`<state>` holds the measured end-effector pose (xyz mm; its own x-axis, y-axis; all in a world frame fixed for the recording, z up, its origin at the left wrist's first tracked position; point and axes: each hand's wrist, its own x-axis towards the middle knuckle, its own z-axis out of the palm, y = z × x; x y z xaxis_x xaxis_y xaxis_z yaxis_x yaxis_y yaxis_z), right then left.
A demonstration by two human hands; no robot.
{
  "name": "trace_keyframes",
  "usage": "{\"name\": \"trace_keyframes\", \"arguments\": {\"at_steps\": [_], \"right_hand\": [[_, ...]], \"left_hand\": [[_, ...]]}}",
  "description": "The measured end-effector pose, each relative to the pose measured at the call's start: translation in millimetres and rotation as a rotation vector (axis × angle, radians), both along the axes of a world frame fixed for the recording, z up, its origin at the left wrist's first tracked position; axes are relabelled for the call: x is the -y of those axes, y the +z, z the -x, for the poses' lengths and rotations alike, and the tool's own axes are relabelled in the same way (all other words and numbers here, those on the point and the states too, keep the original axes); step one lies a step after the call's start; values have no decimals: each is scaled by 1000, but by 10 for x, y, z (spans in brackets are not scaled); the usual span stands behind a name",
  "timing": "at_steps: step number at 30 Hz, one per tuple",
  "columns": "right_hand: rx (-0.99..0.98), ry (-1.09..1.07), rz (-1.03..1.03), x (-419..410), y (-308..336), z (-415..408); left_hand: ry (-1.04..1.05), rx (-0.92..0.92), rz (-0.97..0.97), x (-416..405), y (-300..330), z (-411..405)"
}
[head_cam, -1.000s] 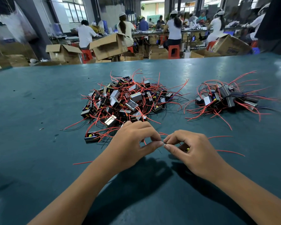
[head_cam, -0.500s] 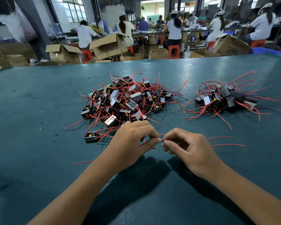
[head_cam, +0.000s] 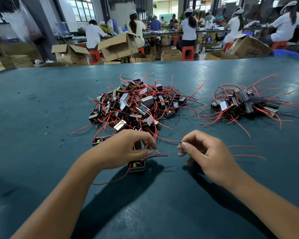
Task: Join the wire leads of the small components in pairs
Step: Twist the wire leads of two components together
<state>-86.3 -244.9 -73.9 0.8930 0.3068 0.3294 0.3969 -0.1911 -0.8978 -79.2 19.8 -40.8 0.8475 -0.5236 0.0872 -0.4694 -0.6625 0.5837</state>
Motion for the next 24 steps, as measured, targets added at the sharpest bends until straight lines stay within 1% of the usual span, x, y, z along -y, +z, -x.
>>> {"name": "trace_keyframes", "arguments": {"at_steps": [2,5,9,14,19,24], "right_hand": [[-7,1,1,2,-5,-5],[-3,4,-1,-3,-12,-3],[15,17,31,-2,-24,2],[54,26,125,5,-40,9],[68,26,157,11,-38,8],[95,28,213,10,-35,13]], "left_hand": [[21,-32,-52,1,-20,-5],[-1,-46,-89,18,-21,3],[-16,-68,-91,54,-16,23],[27,-153,-50,46,-33,24],[26,-171,-56,37,-42,20],[13,-129,-50,19,-58,22]]}}
